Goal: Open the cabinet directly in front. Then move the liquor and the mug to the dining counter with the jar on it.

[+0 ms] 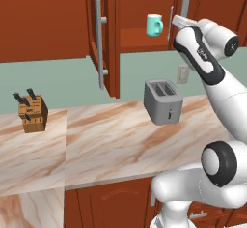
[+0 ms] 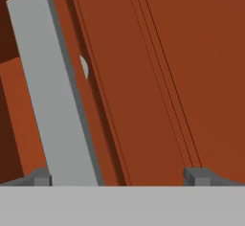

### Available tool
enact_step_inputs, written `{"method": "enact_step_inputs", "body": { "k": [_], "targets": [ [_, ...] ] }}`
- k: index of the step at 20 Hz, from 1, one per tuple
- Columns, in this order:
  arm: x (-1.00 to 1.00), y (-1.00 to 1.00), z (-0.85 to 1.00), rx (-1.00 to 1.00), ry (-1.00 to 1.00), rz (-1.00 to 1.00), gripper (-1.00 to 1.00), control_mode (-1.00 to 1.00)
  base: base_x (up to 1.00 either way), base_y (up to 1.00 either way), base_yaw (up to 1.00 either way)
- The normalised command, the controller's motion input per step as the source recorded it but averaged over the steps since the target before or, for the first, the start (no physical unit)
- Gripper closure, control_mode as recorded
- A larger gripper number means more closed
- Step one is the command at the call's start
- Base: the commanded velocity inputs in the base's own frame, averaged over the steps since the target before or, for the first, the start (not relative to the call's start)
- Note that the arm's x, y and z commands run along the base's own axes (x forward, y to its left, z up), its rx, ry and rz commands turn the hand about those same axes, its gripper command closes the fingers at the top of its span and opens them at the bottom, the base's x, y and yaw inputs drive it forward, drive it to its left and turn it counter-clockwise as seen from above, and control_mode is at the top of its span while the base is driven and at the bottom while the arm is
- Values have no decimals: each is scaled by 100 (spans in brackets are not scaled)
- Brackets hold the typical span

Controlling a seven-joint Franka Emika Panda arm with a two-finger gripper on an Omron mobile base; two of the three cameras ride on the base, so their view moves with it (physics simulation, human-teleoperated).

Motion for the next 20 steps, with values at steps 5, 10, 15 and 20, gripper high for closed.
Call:
{"method": "enact_step_inputs", "body": {
  "k": [5, 10, 15, 20],
  "targets": [
    [0, 0, 0, 0, 0, 0, 100, -100, 0, 0, 0],
    [-2, -2, 0, 0, 0, 0, 100, -100, 0, 0, 0],
    [-53, -44, 0, 0, 0, 0, 100, -100, 0, 0, 0],
    [-67, -64, 0, 0, 0, 0, 100, -100, 0, 0, 0]
  ]
}}
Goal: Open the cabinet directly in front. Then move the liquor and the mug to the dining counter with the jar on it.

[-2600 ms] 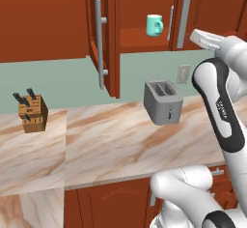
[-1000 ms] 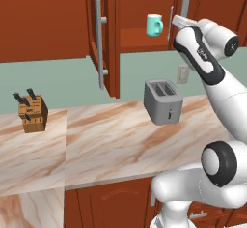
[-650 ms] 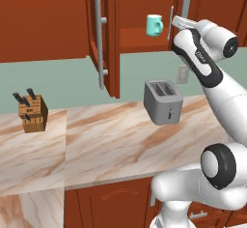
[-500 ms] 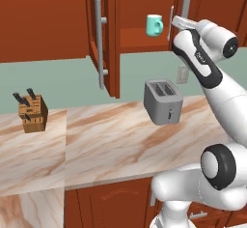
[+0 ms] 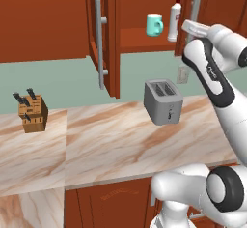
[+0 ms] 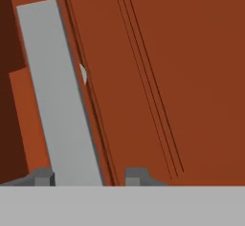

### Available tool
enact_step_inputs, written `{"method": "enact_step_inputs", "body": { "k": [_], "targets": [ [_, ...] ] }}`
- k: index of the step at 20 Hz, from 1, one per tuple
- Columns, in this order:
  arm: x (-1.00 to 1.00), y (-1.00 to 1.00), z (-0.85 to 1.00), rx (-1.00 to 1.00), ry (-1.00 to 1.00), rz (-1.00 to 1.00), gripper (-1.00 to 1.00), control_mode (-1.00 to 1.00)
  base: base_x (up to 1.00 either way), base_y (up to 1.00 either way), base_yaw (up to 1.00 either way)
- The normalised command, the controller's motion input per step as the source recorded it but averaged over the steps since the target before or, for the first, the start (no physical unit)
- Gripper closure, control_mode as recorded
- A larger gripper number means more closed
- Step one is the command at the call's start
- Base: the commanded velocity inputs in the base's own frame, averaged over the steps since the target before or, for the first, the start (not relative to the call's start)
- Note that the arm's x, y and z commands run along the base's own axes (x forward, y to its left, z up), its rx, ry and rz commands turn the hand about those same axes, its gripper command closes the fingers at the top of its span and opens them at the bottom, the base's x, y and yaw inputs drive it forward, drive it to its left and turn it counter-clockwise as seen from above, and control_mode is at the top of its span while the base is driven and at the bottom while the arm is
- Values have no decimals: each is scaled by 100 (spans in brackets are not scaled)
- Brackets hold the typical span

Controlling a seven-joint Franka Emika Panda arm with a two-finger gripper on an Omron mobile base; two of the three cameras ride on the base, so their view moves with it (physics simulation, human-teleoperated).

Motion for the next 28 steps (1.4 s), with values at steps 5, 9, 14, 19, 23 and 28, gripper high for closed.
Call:
{"method": "enact_step_inputs", "body": {
  "k": [5, 9, 14, 19, 23, 28],
  "targets": [
    [-71, -74, 0, 0, 0, -1, 100, -100, 0, 0, 0],
    [-74, -78, 0, 0, 0, -1, 100, -100, 0, 0, 0],
    [-76, -83, 0, 0, 0, -1, 100, -100, 0, 0, 0],
    [-46, -58, 1, 0, 0, -1, 100, -100, 0, 0, 0],
    [0, 0, 0, 0, 0, 0, -100, -100, 0, 0, 0],
    [-72, -1, 0, 0, -4, 0, -100, -100, 0, 0, 0]
  ]
}}
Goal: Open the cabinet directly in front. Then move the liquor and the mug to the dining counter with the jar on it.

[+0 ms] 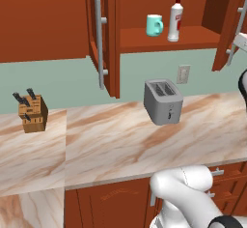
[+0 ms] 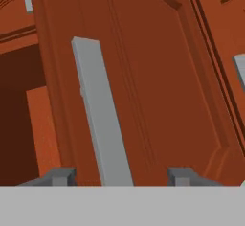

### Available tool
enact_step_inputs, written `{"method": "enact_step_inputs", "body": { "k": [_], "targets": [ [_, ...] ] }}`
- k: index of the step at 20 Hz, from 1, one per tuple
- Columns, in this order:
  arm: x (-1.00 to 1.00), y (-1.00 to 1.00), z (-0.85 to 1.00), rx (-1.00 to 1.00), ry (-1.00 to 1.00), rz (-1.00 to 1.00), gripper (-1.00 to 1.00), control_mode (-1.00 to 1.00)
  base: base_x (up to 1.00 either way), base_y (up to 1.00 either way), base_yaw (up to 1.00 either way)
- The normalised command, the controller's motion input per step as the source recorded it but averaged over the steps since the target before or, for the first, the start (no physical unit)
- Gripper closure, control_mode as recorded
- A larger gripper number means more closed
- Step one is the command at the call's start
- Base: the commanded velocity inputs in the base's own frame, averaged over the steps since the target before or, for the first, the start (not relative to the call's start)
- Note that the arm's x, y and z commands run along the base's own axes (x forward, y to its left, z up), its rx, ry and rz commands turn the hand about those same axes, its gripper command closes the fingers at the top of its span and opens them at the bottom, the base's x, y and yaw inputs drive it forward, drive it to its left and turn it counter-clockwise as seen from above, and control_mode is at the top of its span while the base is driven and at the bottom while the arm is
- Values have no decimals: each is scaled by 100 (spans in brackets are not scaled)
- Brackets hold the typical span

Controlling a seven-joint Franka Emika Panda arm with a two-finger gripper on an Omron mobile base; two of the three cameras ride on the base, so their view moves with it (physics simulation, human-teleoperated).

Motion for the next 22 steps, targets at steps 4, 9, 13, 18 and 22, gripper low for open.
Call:
{"method": "enact_step_inputs", "body": {
  "k": [4, 9, 13, 18, 22],
  "targets": [
    [-100, -3, 0, 0, -9, 0, -100, -100, 0, 0, 0],
    [-88, 75, -3, -20, -9, 0, -100, -100, 0, 0, 0],
    [-57, 100, -6, -29, 0, 0, -100, -100, 0, 0, 0],
    [-8, 95, -11, -29, 1, -1, -100, -100, 0, 0, 0],
    [58, 58, 0, -15, 0, -13, -100, -100, 0, 0, 0]
  ]
}}
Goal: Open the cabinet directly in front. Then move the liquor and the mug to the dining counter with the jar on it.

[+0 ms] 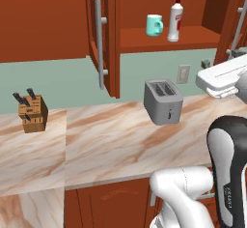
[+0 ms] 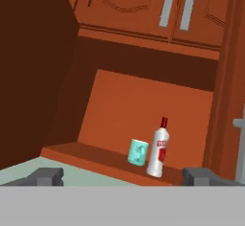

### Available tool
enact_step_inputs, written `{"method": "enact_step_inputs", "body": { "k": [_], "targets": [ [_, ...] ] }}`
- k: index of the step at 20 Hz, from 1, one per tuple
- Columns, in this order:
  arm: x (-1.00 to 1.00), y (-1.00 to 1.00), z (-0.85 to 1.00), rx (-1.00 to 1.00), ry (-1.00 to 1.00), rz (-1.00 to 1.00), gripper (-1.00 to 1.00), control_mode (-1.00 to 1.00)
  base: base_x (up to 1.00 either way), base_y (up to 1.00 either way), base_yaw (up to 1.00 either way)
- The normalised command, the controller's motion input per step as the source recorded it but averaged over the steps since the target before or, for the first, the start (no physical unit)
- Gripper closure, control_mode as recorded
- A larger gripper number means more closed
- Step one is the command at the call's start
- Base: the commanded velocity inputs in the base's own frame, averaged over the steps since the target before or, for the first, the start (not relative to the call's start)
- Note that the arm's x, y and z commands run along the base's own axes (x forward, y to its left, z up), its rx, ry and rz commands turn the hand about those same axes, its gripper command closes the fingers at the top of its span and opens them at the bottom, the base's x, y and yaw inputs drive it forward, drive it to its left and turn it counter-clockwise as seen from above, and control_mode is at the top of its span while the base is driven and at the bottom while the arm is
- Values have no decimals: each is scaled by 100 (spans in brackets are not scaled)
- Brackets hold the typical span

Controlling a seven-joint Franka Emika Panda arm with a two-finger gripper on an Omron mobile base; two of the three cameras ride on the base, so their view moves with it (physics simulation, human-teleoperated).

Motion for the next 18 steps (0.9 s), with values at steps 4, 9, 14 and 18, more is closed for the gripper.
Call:
{"method": "enact_step_inputs", "body": {
  "k": [4, 9, 14, 18],
  "targets": [
    [98, 31, 0, -6, 6, -21, -100, -100, 0, 0, 0],
    [100, 6, 0, -1, 20, -33, -100, -100, 0, 0, 0],
    [100, -1, 0, 0, 21, -22, -100, -100, 0, 0, 0],
    [90, -43, 0, 1, 29, -14, -100, -100, 0, 0, 0]
  ]
}}
